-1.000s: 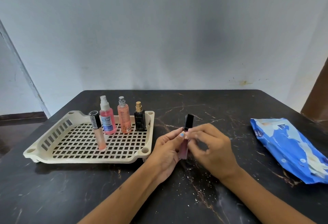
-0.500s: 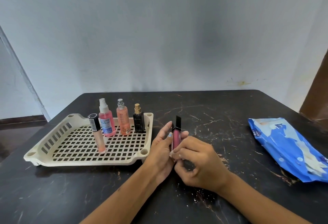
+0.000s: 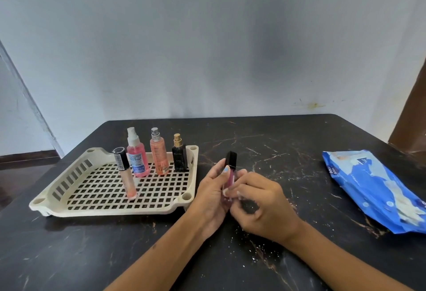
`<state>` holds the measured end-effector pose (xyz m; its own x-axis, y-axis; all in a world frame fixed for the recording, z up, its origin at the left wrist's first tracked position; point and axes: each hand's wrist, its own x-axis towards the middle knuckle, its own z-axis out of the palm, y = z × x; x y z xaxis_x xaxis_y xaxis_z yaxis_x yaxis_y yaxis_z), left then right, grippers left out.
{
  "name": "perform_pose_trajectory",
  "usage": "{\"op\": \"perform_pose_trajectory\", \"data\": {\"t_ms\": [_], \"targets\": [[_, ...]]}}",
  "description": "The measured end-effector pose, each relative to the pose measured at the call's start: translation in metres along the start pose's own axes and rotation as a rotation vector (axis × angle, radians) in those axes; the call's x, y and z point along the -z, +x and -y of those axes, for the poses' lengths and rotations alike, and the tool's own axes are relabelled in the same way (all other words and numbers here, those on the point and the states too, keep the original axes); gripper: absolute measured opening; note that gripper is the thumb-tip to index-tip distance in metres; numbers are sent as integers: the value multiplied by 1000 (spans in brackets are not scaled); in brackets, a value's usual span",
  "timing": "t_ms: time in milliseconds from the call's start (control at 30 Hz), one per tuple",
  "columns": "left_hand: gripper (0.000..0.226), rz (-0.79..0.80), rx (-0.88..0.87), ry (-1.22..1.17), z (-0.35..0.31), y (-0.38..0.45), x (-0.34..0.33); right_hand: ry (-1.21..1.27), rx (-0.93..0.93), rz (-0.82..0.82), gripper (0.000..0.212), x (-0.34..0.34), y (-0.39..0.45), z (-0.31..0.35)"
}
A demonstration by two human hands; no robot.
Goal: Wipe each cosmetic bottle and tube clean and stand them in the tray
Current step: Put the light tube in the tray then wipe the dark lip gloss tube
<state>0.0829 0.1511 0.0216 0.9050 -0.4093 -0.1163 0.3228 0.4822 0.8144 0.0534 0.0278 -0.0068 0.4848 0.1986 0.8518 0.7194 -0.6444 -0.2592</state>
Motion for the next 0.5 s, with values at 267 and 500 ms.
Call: {"op": "perform_pose_trajectory", "data": {"t_ms": [267,500], "targets": [[28,72,-1,125,3,0,1,-42,-190,-181,15,2,4,-8],[30,178,-4,260,4,-4,-3,-108,-412,-281,30,19,7,-25]]}}
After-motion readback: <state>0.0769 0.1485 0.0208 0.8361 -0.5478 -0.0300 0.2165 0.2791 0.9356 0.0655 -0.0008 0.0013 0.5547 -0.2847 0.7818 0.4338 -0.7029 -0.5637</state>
